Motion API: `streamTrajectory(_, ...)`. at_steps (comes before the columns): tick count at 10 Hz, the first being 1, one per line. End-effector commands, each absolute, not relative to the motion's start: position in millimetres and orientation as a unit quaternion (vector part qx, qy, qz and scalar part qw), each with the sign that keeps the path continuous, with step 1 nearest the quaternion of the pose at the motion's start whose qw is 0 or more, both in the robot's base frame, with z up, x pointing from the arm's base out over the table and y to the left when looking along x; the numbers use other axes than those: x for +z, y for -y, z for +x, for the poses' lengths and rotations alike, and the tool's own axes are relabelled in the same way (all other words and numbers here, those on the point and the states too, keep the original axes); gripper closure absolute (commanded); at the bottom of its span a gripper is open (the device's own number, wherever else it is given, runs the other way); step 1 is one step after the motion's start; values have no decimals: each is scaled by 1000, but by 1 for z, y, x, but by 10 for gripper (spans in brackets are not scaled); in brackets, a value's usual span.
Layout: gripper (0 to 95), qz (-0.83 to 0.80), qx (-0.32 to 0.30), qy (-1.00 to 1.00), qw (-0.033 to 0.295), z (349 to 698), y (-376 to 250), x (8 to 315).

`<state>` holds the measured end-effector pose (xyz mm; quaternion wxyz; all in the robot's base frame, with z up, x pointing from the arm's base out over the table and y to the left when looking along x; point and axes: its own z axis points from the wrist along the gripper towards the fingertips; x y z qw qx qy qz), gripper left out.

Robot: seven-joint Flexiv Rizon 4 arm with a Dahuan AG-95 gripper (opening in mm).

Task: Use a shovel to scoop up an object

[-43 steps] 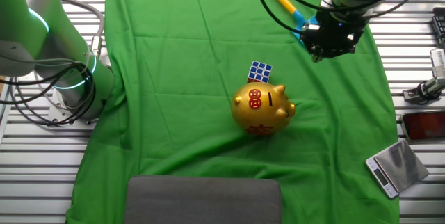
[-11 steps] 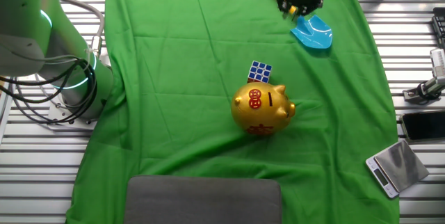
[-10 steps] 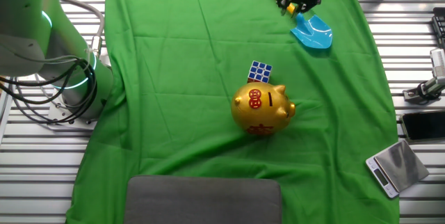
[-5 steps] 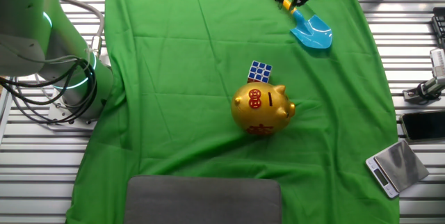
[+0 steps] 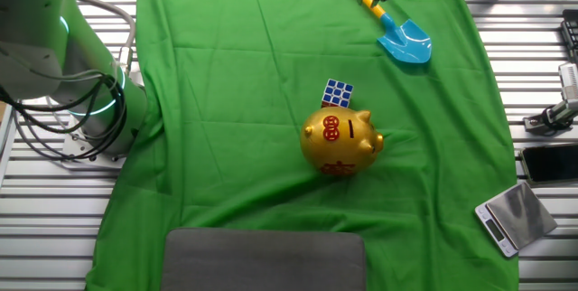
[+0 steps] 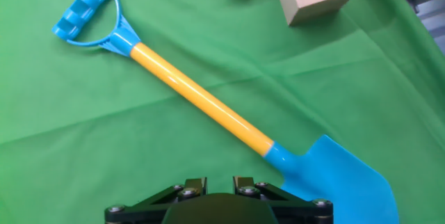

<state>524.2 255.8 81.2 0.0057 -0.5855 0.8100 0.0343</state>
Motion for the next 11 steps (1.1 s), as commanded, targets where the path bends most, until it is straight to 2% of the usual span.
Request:
streamTrajectory(1,760,-588,33,-808,2,522,-260,80)
streamTrajectory(11,760,-635,21,-772,-7,520,-263,79)
